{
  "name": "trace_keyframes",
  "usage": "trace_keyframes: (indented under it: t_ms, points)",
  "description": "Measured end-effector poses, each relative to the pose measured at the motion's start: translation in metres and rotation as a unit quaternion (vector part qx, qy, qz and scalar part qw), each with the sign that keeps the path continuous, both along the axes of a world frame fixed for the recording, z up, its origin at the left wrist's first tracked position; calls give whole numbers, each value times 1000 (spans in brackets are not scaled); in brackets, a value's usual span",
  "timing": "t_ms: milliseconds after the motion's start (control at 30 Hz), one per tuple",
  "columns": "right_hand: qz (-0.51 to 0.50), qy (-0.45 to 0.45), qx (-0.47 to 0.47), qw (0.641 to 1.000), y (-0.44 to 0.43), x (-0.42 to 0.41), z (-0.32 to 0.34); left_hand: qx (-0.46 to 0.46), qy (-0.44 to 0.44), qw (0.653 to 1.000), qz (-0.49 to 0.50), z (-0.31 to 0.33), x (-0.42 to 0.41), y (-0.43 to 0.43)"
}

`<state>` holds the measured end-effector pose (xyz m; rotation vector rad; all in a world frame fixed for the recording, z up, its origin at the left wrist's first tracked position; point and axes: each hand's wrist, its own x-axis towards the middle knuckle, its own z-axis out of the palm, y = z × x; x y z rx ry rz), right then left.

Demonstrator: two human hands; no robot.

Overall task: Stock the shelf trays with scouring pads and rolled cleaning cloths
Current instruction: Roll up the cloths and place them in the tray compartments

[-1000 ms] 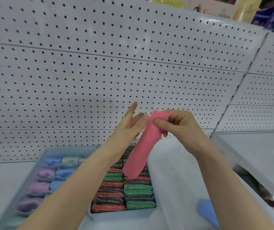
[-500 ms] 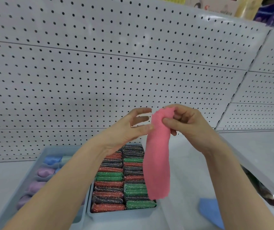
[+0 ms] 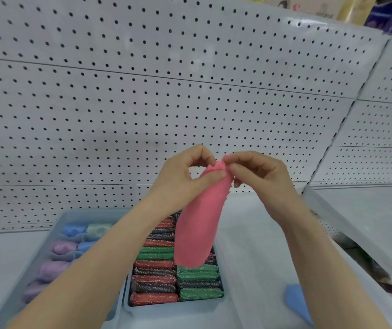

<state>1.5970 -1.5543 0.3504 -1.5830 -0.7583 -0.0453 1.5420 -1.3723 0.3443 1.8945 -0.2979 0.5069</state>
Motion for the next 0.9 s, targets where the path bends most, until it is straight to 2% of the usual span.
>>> trace_keyframes:
  t_ms: [167,300,467,600,733,900]
  points:
    - [19,49,7,999,3,2,1,27,-14,999,30,0,-1,-1]
    - [26,44,4,999,4,3,0,38,-17,998,39,1,-2,1]
    - [7,67,38,997,6,4,-2,19,-7,998,66,-2,1,4]
    - [-6,34,59,998,7,7,-4,-4,2,998,61,-4,5,7]
    - [-17,42,54,998,7,7,-4,-28,12,999,36,-3,6,7]
    - [16,39,29,999,6,7,-4,-13,6,999,47,-3,7,6]
